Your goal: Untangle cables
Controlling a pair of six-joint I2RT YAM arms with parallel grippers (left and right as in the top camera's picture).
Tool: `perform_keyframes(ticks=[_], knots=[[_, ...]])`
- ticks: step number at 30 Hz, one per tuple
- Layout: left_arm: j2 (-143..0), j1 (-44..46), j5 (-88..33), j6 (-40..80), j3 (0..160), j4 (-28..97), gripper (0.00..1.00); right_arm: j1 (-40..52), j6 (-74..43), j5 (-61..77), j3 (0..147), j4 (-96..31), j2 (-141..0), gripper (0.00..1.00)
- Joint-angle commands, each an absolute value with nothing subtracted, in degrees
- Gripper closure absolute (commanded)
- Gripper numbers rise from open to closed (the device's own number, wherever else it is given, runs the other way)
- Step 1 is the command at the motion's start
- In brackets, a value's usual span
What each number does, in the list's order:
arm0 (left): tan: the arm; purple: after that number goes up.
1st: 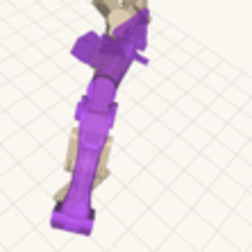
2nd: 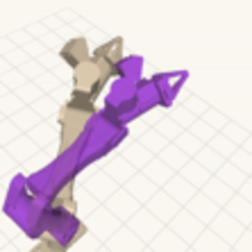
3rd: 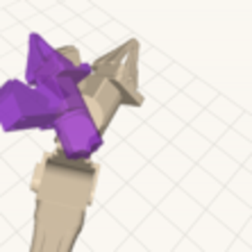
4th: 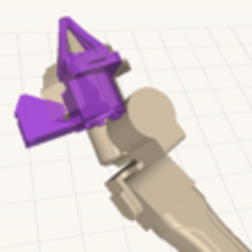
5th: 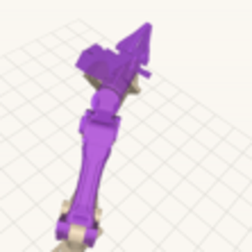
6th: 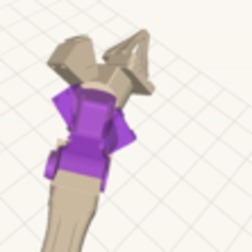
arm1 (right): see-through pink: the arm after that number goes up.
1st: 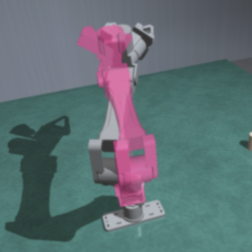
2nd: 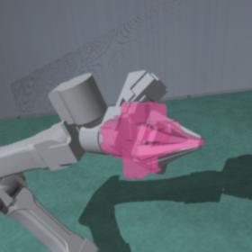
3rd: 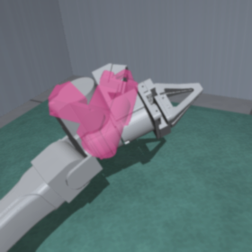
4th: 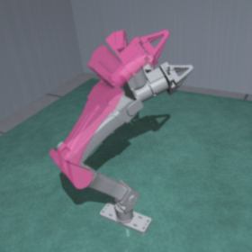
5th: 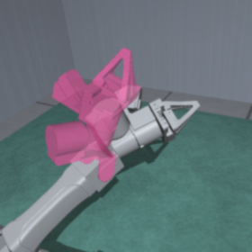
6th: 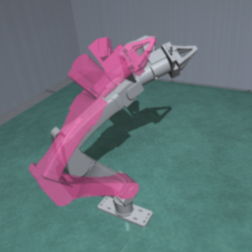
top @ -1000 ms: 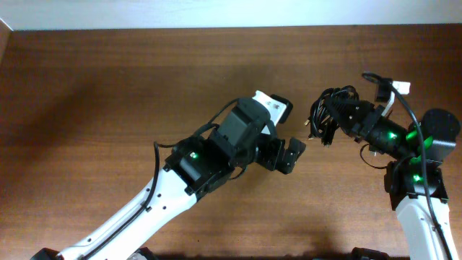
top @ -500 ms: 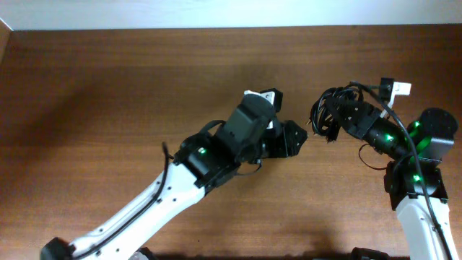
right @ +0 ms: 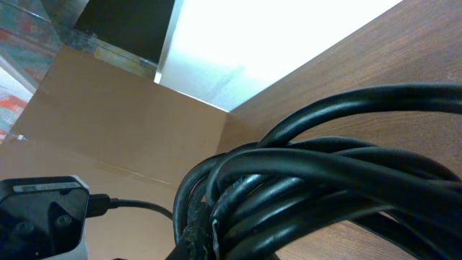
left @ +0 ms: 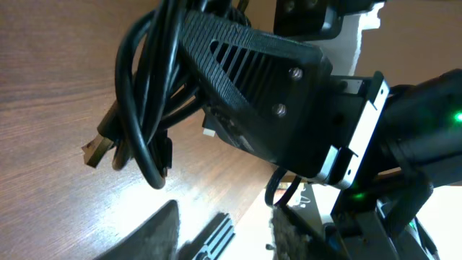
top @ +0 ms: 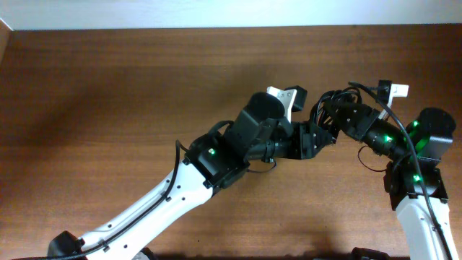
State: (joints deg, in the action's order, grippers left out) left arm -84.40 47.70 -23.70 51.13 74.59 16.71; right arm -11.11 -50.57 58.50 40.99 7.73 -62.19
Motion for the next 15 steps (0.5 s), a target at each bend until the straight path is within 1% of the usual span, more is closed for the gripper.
perform_keyframes(ticks=[1,7,9,12,15], knots=[[-85.1,48.0,-18.5,50.5,74.9,19.3,0.56,-11.3,-49.8,59.8,41.5,8.3,-61.9,0.96],[-88.0,48.0,-16.6,50.5,74.9,19.7,0.55,-11.3,-50.0,62.4,41.5,8.3,-61.9,0.96],[-88.6,48.0,-16.7,50.5,74.9,18.5,0.57,-11.3,-50.0,62.4,41.5,8.3,-61.9,0.96],[-88.6,48.0,-16.7,50.5,74.9,17.4,0.66,-11.3,-50.0,62.4,41.5,8.3,-61.9,0.96],[-88.6,48.0,-16.7,50.5,74.9,17.4,0.70,-11.3,-49.9,62.3,41.5,8.3,-61.9,0.96]])
